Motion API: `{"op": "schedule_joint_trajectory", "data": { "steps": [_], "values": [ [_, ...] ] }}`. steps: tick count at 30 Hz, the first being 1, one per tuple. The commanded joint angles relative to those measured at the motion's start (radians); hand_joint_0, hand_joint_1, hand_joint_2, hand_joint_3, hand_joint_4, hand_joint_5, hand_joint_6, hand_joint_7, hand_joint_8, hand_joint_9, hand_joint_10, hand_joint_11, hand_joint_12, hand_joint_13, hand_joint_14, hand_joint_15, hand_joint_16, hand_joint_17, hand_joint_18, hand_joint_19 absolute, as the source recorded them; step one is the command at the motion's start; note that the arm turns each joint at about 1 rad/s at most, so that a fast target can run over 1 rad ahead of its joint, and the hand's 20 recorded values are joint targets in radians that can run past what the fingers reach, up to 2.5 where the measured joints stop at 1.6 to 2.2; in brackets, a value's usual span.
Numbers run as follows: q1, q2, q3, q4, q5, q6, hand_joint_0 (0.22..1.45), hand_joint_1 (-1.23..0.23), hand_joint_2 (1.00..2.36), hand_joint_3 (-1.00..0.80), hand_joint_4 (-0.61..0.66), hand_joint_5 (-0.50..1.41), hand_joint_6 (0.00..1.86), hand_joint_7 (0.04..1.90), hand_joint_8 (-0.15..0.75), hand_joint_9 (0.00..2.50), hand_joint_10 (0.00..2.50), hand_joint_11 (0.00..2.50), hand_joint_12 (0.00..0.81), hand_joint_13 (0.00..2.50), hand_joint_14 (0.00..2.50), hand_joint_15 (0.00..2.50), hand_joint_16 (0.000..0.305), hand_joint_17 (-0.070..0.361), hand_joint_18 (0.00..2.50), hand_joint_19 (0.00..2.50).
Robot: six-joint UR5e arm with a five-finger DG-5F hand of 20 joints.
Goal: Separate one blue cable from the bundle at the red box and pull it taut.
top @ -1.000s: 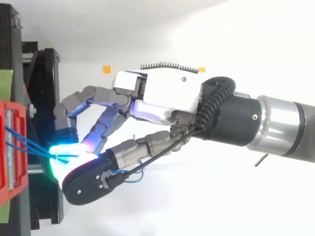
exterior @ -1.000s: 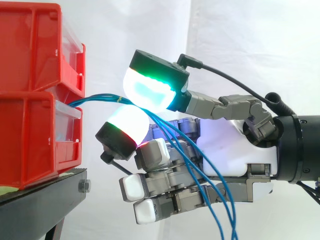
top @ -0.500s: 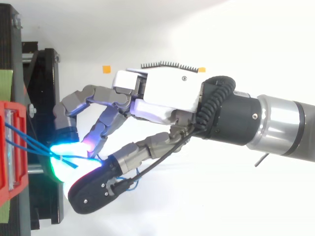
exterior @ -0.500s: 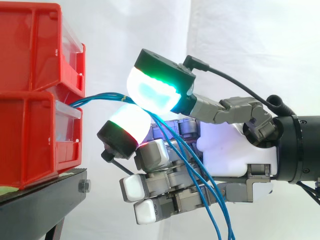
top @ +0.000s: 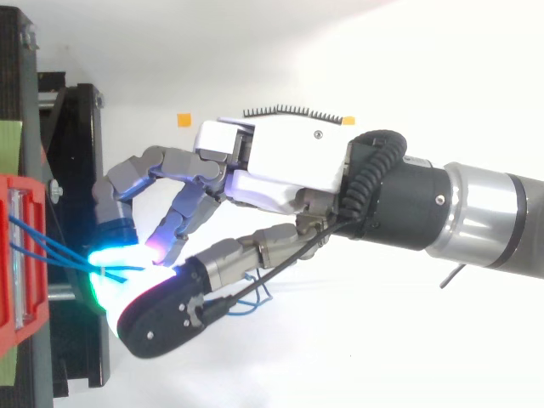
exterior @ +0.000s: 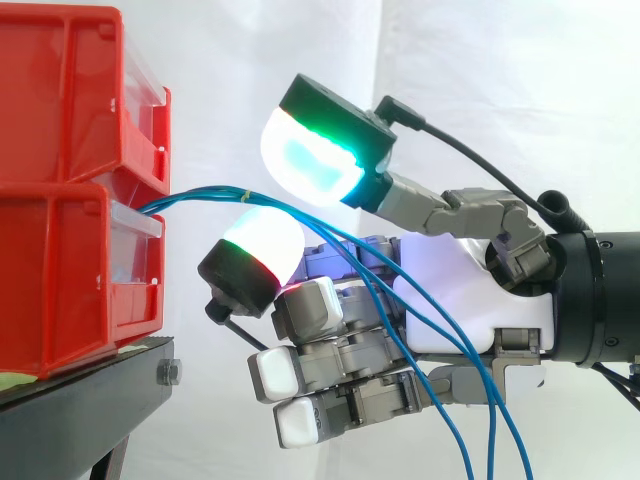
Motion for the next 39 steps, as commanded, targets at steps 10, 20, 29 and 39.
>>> {"op": "schedule_joint_trajectory", "data": {
  "steps": [10,20,29,39],
  "values": [
    [0.002,0.000,0.000,-0.001,0.000,0.000,0.61,-0.79,1.02,-0.21,0.07,-0.15,0.87,1.31,0.333,1.10,0.03,1.06,0.410,0.97,0.02,0.62,0.048,0.108,0.75,0.69],
    [0.002,0.000,0.000,-0.006,0.000,0.000,0.75,-0.91,1.00,-0.50,0.00,-0.17,0.89,1.28,0.316,1.04,0.03,1.07,0.393,0.94,0.03,0.61,0.048,0.108,0.74,0.64],
    [0.005,0.000,0.000,-0.008,0.005,0.000,0.72,-0.95,1.00,-0.50,0.01,-0.15,0.89,1.29,0.315,1.08,0.03,1.07,0.384,0.95,0.02,0.60,0.046,0.104,0.74,0.63],
    [0.005,0.000,0.001,-0.008,0.005,0.000,0.68,-0.99,1.00,-0.50,0.02,-0.13,0.89,1.36,0.324,1.12,0.03,1.09,0.384,0.96,0.03,0.61,0.045,0.100,0.75,0.64]
  ]
}}
